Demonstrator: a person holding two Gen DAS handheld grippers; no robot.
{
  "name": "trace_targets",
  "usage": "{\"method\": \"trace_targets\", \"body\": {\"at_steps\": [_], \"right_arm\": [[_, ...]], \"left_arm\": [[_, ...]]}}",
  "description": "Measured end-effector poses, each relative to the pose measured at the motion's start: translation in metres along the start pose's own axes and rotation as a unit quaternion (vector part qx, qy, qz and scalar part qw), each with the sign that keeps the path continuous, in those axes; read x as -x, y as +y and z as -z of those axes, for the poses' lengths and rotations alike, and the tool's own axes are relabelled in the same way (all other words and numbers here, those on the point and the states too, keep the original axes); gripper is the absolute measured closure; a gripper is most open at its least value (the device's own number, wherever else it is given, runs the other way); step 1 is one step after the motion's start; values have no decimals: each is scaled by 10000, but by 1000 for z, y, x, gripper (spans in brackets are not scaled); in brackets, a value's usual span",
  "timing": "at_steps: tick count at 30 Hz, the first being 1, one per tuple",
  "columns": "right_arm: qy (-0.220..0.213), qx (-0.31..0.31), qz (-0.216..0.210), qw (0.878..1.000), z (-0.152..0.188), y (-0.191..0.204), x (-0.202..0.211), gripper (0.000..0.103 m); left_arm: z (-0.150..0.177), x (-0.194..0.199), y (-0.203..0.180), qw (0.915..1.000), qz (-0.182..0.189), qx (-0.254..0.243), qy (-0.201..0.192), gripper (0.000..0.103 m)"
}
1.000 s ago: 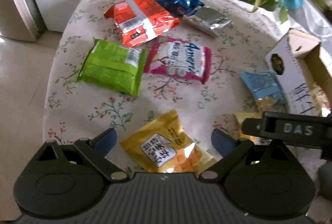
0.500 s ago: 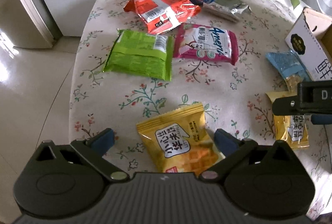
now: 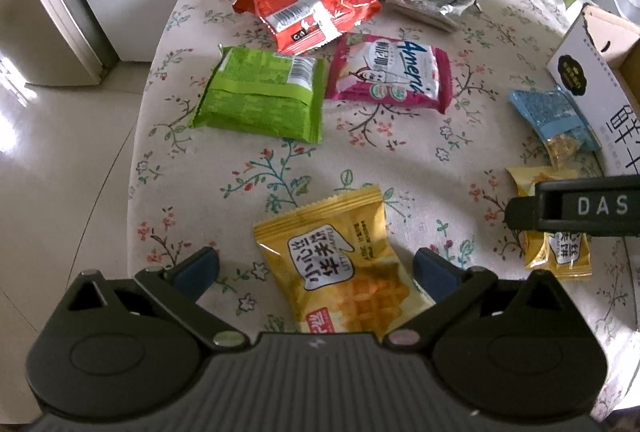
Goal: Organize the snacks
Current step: 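Close the right tool on the yellow waffle bag while the left tool grasps its yellow bag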
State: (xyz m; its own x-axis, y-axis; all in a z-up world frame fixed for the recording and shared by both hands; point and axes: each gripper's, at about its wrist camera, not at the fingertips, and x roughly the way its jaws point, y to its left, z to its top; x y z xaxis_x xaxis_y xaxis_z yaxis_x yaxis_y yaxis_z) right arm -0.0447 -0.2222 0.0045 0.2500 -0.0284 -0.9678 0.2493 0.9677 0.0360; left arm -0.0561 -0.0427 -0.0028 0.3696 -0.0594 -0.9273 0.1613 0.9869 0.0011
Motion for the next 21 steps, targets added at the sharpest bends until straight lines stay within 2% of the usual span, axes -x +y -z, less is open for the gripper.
{"method": "trace_targets", "body": {"at_steps": [4, 7, 8, 9, 10, 11, 21], "right_arm": [[-73, 87, 70, 9999, 1, 1, 2, 18], [-146, 152, 79, 9997, 1, -1, 4, 27], [-177, 183, 59, 9997, 1, -1, 6, 32], [-198, 204, 33, 9996, 1, -1, 7, 37], [-217, 224, 1, 9995, 1, -1, 8, 39], [-235, 235, -24, 9994, 2, -2, 9, 44], [-378, 107, -430, 9983, -1, -6, 21, 51]], "left_arm": [[1, 1, -1, 10000, 26, -26, -30, 2], [2, 5, -4, 9998, 43, -110, -131, 9], [3, 8, -6, 9997, 50, -168, -198, 16], [3, 10, -8, 9993, 106, -236, -270, 27], [3, 12, -10, 9990, 165, -267, -308, 30], [3, 14, -11, 9989, 171, -286, -331, 39], [-3, 18, -1, 9985, 427, -17, -355, 49]]}}
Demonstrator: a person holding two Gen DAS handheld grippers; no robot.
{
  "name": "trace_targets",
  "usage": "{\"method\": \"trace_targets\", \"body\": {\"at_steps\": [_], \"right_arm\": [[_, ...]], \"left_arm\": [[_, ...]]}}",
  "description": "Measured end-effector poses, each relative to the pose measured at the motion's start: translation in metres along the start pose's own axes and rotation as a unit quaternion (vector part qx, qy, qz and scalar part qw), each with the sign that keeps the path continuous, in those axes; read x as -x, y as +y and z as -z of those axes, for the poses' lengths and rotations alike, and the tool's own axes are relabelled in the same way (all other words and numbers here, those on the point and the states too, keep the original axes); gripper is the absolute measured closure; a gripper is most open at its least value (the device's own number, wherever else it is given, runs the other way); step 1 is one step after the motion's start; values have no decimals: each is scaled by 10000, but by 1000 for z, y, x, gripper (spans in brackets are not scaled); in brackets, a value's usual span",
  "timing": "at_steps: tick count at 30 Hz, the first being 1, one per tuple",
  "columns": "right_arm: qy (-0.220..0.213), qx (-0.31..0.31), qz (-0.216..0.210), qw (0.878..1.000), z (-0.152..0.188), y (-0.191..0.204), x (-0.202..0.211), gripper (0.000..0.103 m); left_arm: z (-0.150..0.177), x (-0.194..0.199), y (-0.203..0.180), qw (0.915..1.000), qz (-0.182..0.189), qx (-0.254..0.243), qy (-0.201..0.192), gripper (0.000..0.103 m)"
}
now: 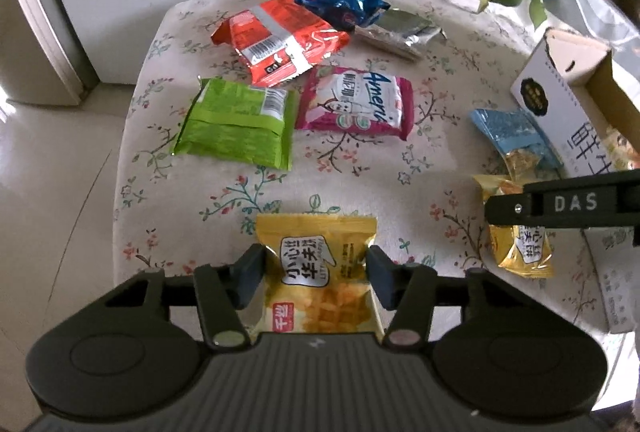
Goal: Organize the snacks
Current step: 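Close the right tool on the yellow waffle bag while the left tool grasps its yellow bag, then lift and carry the yellow waffle bags toward the box with both tools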
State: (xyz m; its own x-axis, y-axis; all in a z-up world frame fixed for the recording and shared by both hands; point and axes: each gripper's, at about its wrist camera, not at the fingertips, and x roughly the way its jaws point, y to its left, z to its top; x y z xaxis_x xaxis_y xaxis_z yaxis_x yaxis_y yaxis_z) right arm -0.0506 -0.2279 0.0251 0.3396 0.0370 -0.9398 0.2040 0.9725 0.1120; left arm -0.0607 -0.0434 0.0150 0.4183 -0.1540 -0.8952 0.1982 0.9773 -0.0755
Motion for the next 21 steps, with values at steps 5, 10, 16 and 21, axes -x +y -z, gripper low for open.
{"method": "trace_targets", "body": {"at_steps": [5, 10, 16, 21], "right_arm": [[-102, -124, -177, 9997, -2, -3, 6, 51], [-198, -136, -288, 9993, -1, -2, 13, 51], [-263, -175, -320, 9990, -3, -6, 15, 51], [-275, -158, -368, 9988, -2, -5, 18, 51]], "left_arm": [[-3, 5, 1, 9999, 93, 55, -75, 59], [-6, 8, 1, 9998, 177, 40, -128, 73], [-3, 5, 5, 9999, 70, 27, -99, 49], [0, -5, -7, 9997, -30, -246, 42, 25]]}}
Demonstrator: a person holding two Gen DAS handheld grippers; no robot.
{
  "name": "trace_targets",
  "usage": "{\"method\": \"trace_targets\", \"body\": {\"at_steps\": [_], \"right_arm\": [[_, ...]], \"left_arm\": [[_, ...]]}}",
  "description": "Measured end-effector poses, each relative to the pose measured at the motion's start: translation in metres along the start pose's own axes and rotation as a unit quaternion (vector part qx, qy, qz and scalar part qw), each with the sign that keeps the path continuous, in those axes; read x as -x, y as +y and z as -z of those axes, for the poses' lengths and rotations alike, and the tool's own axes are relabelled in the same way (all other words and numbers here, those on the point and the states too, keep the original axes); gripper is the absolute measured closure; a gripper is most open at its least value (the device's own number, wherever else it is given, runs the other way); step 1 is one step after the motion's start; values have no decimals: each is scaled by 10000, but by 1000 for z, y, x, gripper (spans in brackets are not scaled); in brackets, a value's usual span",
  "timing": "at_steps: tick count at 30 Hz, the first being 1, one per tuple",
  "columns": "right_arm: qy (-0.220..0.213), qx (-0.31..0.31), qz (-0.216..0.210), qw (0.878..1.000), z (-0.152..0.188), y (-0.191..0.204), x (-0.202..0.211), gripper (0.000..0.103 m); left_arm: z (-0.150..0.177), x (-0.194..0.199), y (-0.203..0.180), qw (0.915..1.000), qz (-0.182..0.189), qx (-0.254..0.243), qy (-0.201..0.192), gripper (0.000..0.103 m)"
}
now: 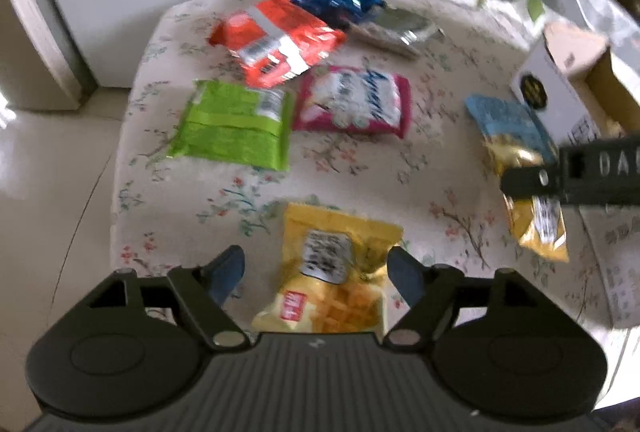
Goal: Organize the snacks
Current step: 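Lift and carry the yellow waffle bags toward the box with both tools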
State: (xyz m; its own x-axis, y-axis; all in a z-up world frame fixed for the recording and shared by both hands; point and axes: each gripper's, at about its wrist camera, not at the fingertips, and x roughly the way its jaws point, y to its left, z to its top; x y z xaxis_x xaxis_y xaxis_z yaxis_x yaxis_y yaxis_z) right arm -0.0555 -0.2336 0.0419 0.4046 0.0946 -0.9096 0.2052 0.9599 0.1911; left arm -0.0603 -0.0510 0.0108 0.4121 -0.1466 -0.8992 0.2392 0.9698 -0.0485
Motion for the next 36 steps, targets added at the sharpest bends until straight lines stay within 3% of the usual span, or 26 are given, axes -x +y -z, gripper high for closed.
{"method": "trace_targets", "body": {"at_steps": [4, 6, 9, 13, 22, 36], "right_arm": [[-26, 7, -18, 10000, 0, 0, 3, 51], [-37, -12, -23, 10000, -1, -2, 4, 51], [-68, -47, -28, 10000, -1, -4, 6, 51], [-126, -58, -73, 9999, -2, -4, 10, 51], [-510, 6, -241, 9984, -10, -4, 36, 51], [-1161, -65, -351, 9926, -22, -20, 73, 51]], "left_arm": [[8, -1, -12, 9991, -119, -406, -101, 27], [9, 3, -13, 9988, -77, -456, -175, 46], [8, 6, -9, 9991, 31, -384, -201, 50], [1, 13, -5, 9992, 152, -261, -275, 51], [-24, 48, -12, 9947, 241, -204, -975, 51], [-47, 67, -38, 9882, 460, -57, -1458, 51]]}}
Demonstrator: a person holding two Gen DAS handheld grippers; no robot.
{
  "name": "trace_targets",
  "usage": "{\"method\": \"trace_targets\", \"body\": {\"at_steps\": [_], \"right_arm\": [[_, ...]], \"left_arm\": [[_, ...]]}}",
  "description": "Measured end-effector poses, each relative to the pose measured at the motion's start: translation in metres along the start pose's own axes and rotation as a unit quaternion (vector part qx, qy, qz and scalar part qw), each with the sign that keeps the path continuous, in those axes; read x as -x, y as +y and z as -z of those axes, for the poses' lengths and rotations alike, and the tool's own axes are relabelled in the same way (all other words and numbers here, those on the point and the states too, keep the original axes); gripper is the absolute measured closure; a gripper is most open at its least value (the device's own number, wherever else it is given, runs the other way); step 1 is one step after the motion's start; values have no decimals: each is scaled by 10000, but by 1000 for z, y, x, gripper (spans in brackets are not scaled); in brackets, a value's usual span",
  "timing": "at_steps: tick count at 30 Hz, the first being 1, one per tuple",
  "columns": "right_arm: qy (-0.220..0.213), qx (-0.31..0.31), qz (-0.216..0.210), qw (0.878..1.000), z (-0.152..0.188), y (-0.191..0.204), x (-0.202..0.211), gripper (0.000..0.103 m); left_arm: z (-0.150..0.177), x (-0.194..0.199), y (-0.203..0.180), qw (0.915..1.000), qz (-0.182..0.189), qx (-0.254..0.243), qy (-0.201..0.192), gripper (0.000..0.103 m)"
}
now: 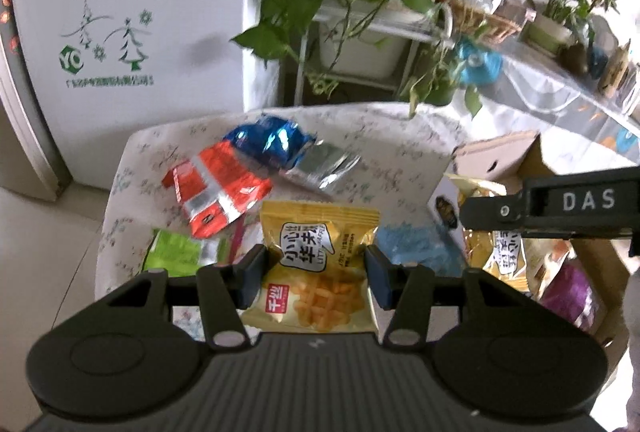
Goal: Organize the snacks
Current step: 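Lift and carry the yellow waffle bags toward the box with both tools, then open both tools over the box, dropping the yellow waffle bags inside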
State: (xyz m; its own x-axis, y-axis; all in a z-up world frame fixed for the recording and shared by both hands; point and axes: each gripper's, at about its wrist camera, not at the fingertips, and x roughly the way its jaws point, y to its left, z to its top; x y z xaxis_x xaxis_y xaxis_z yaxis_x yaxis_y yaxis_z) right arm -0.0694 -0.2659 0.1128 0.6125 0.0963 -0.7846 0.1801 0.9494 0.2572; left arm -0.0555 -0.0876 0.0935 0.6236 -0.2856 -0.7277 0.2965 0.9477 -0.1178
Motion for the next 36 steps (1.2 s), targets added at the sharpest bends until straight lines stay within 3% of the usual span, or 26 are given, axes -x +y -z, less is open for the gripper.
{"method": "trace_targets", "body": {"at_steps": [19, 36], "right_arm": [[-839, -700, 131, 9939, -22, -66, 54, 51], [-926, -1620, 654, 9803, -19, -115, 66, 51]], "left_arm": [[-22, 0, -60, 9962, 839, -14, -242, 51], [-9, -27, -145, 9836, 1694, -617, 85, 50]]}}
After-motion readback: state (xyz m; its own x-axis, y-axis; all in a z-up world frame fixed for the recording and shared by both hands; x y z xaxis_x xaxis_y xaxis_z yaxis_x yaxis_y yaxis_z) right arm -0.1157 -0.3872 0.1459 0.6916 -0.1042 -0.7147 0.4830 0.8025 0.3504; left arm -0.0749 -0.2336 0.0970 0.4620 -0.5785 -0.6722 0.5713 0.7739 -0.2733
